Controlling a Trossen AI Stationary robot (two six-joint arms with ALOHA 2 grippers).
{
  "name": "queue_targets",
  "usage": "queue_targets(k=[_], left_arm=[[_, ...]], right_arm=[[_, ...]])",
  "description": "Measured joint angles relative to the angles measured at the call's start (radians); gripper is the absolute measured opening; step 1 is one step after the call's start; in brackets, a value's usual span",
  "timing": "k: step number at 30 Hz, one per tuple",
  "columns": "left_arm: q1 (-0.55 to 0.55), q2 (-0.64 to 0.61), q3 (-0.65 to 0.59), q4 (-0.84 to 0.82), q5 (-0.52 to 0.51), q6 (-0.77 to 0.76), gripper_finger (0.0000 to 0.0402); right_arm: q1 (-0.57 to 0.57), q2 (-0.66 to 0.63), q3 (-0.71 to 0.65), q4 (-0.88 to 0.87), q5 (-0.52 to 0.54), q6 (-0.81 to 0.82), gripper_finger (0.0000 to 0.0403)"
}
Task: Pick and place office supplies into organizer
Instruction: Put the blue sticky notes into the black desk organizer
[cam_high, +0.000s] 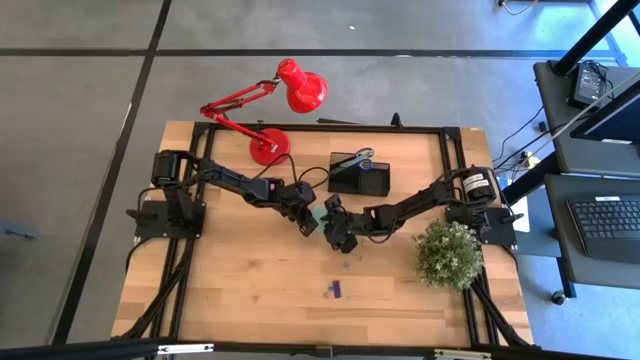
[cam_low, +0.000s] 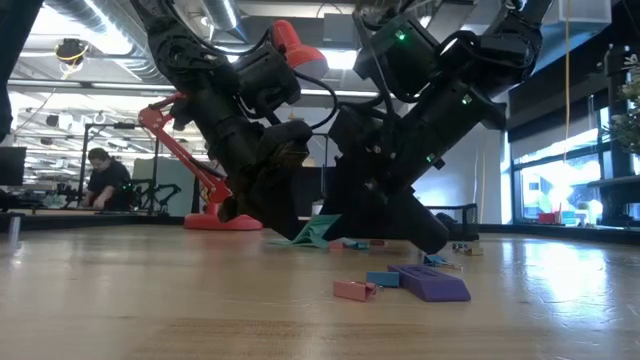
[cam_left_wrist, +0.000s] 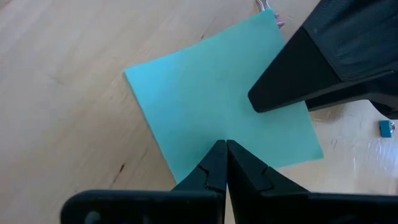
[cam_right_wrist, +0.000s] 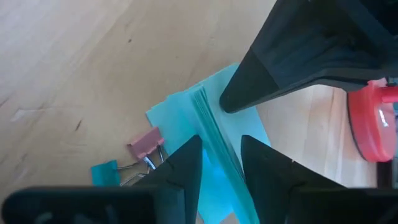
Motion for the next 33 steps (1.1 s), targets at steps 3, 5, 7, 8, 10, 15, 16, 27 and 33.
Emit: queue_targets(k=[3,5,7,8,10,15,16,27,33], left_arm=[[0.000,0.000,0.000,-0.001,0.001,0.000,0.0002],[0.000,0.000,0.000,-0.001,0.002,0.000,0.0002],[0.000,0.000,0.000,-0.002,0.004,0.000,0.0002],[0.000,0.000,0.000,-0.002,0.004,0.000,0.0002],[0.000,0.000,0.000,-0.002,0.004,-0.001,0.0002],[0.008,0.000,0.000,-0.002,0.013,-0.001,0.0002],[0.011,0.000,0.000,-0.002,0.015,-0.001,0.0002],[0.018,0.001,0.000,-0.003,0.022,-0.012,0.0002],[0.019,0.001,0.000,-0.003,0.022,-0.009,0.0002]], right_arm=[[0.000,0.000,0.001,-0.005,0.004,0.001,0.0126],[0.000,0.000,0.001,-0.006,0.004,0.001,0.0137],[0.004,0.000,0.001,-0.007,0.006,0.001,0.0150],[0.008,0.000,0.001,-0.007,0.007,0.001,0.0157],[0.014,0.000,0.001,-0.007,0.011,-0.003,0.0171],[0.039,0.000,-0.001,0.014,0.034,-0.022,0.0197],[0.044,0.000,-0.002,0.023,0.052,-0.025,0.0199],[0.054,0.006,-0.003,0.091,0.115,-0.037,0.0202],[0.065,0.007,-0.003,0.116,0.115,-0.055,0.0202]])
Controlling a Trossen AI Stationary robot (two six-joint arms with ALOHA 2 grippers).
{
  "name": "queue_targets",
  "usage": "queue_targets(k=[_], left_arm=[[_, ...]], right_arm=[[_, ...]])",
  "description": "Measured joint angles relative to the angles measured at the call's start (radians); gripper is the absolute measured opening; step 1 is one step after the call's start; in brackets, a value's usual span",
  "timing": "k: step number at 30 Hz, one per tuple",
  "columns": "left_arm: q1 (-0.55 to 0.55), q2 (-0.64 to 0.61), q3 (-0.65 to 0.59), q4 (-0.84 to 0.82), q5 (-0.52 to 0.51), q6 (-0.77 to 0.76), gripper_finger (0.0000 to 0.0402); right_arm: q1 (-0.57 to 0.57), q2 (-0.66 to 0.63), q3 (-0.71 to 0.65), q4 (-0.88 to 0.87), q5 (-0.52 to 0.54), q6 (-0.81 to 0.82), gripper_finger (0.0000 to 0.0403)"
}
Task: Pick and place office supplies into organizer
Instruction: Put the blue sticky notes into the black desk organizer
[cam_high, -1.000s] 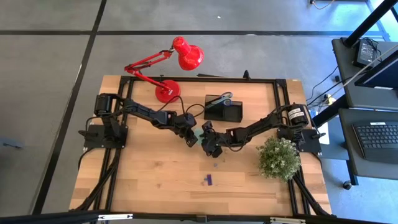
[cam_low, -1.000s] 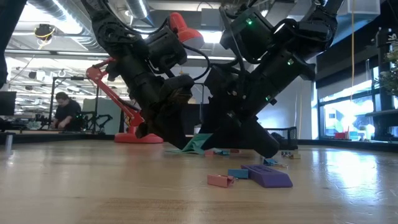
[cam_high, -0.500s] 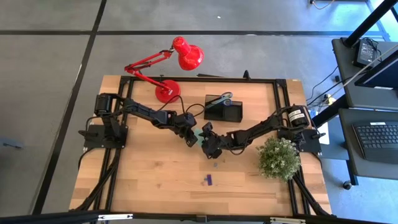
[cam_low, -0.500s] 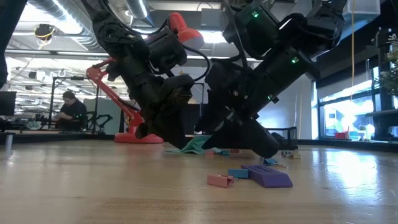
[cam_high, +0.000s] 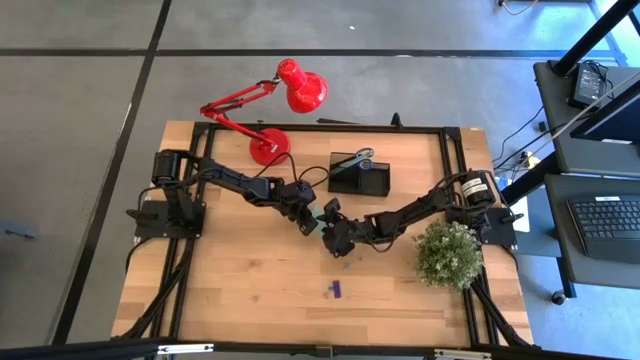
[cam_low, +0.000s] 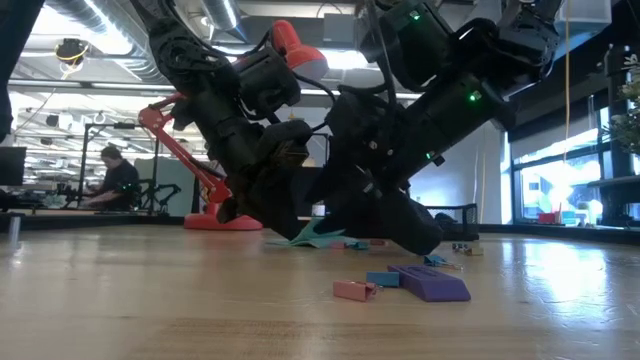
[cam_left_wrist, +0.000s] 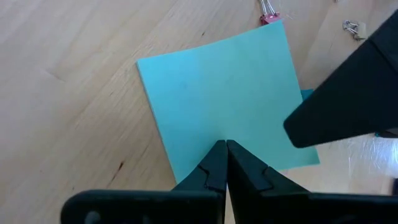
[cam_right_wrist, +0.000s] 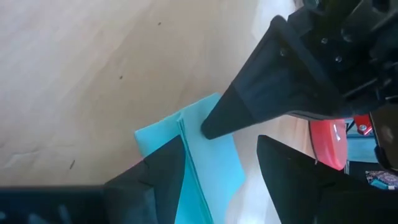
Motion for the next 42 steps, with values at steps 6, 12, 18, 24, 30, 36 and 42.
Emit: queue_targets(k=[6,12,18,24,30,36,42], left_arm=[[0.000,0.000,0.000,0.000,0.000,0.000,0.0002],[0.000,0.000,0.000,0.000,-0.001,0.000,0.0003],[0.000,0.000,0.000,0.000,-0.002,0.000,0.0003],[0.000,0.000,0.000,0.000,-0.004,0.000,0.0003],[0.000,0.000,-0.001,0.018,-0.012,0.001,0.0003],[0.000,0.000,-0.001,0.023,-0.013,0.001,0.0003],[0.000,0.000,-0.001,0.025,-0.012,0.001,0.0003]], right_arm=[[0.000,-0.002,0.002,-0.022,-0.002,0.003,0.0199],[0.000,-0.005,0.003,-0.046,-0.002,0.003,0.0161],[0.000,-0.005,0.003,-0.057,-0.001,0.003,0.0115],[-0.001,-0.006,0.003,-0.060,-0.001,0.002,0.0089],[-0.001,-0.006,0.003,-0.062,-0.001,0.002,0.0077],[-0.001,-0.006,0.003,-0.067,-0.001,0.000,0.0063],[-0.001,-0.006,0.003,-0.077,-0.002,0.000,0.0040]])
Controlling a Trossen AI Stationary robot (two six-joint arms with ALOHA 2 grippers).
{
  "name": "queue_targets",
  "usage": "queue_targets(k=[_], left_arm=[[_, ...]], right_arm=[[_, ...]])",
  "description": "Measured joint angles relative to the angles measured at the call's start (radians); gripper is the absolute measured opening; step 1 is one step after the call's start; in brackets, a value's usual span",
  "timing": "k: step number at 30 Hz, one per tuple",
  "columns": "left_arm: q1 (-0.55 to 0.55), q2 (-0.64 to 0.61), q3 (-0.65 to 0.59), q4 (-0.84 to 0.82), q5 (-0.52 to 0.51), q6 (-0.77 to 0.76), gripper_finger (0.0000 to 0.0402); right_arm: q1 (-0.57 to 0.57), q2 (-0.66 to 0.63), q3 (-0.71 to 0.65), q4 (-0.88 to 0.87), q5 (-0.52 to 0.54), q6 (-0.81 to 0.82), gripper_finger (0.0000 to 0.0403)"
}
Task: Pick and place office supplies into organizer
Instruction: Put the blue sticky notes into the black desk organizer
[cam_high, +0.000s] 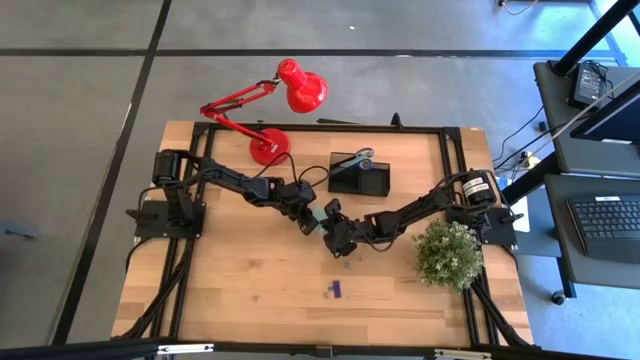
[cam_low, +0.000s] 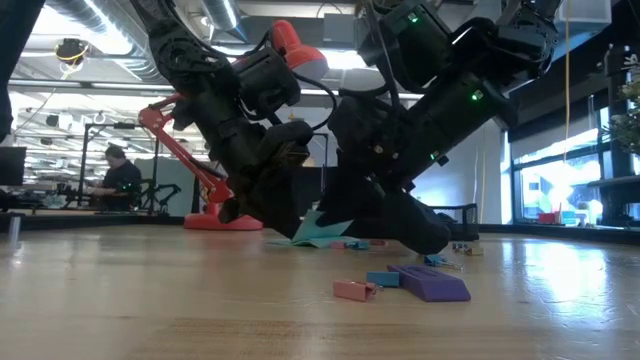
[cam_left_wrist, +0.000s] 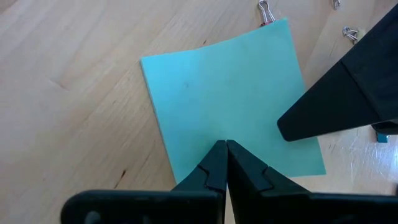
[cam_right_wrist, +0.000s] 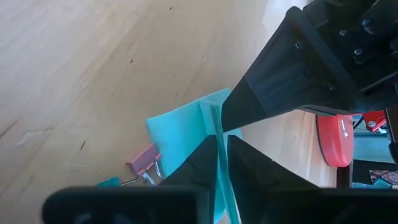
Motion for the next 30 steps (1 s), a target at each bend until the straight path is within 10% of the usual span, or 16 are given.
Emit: queue_targets(k=[18,30], left_arm=[[0.001,0.001,0.000,0.030,-0.014,0.123,0.0006],[0.000,0.002,0.000,0.058,-0.010,0.108,0.0081]], right_arm=[[-0.004,-0.001,0.000,-0.028,-0.031,0.026,0.0006],[-0.004,-0.001,0.000,-0.031,-0.034,0.026,0.0006]])
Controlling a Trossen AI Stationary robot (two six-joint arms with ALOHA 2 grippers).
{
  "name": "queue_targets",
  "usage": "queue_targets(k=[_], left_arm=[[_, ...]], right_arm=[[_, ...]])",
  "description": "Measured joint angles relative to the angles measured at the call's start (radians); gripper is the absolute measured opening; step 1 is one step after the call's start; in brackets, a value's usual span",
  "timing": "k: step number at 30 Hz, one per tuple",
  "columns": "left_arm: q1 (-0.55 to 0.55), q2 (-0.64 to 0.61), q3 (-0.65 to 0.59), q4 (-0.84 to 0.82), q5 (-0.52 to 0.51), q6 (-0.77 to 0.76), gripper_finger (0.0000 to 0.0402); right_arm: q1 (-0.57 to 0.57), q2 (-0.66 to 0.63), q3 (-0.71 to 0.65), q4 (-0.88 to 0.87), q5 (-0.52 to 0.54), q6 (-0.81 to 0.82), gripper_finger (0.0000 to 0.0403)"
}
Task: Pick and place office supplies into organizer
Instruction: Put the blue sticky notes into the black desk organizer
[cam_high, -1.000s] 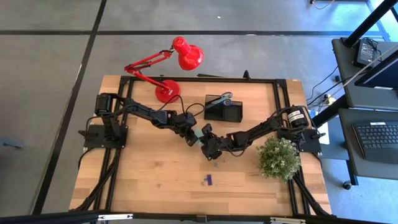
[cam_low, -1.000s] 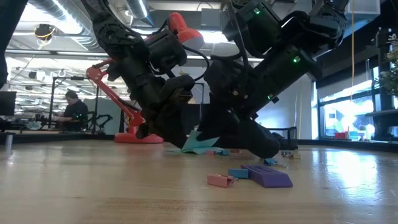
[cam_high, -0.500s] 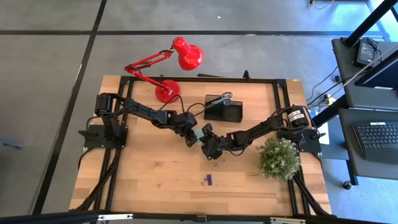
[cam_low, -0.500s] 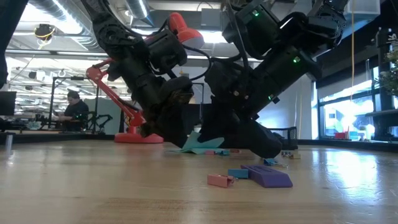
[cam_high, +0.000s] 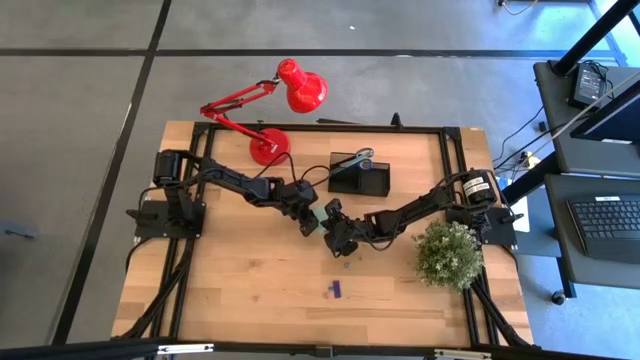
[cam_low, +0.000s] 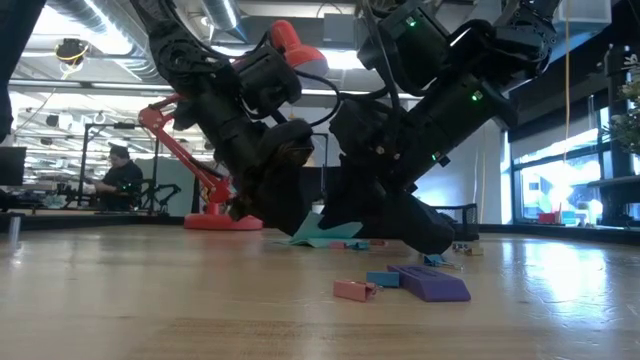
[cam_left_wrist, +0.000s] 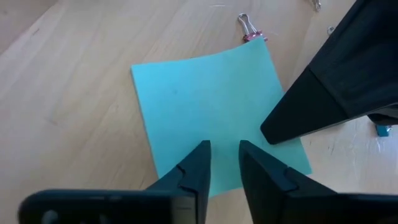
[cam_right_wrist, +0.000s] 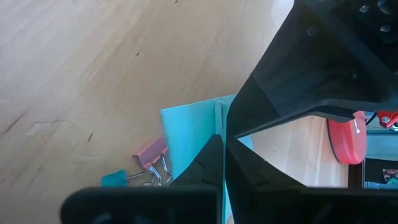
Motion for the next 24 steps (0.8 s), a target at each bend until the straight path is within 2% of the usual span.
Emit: queue_targets(k=[5,9,13,19,24], left_arm=[[0.014,-0.013,0.000,-0.003,0.026,-0.001,0.0099],[0.043,-0.055,0.000,-0.008,0.123,-0.003,0.0099],[0.071,-0.095,0.000,-0.033,0.165,0.004,0.0095],[0.107,-0.148,0.001,-0.109,0.168,0.039,0.0089],[0.120,-0.151,0.001,-0.128,0.121,0.070,0.0086]], right_arm=[[0.000,0.000,-0.001,0.000,-0.001,-0.001,0.0006],[0.000,0.000,-0.001,-0.001,-0.001,-0.001,0.0006],[0.000,0.000,0.000,-0.001,-0.001,-0.001,0.0006],[0.001,0.001,0.000,0.000,0.047,-0.001,0.0006],[0.003,-0.001,-0.001,-0.001,0.097,-0.003,0.0006]])
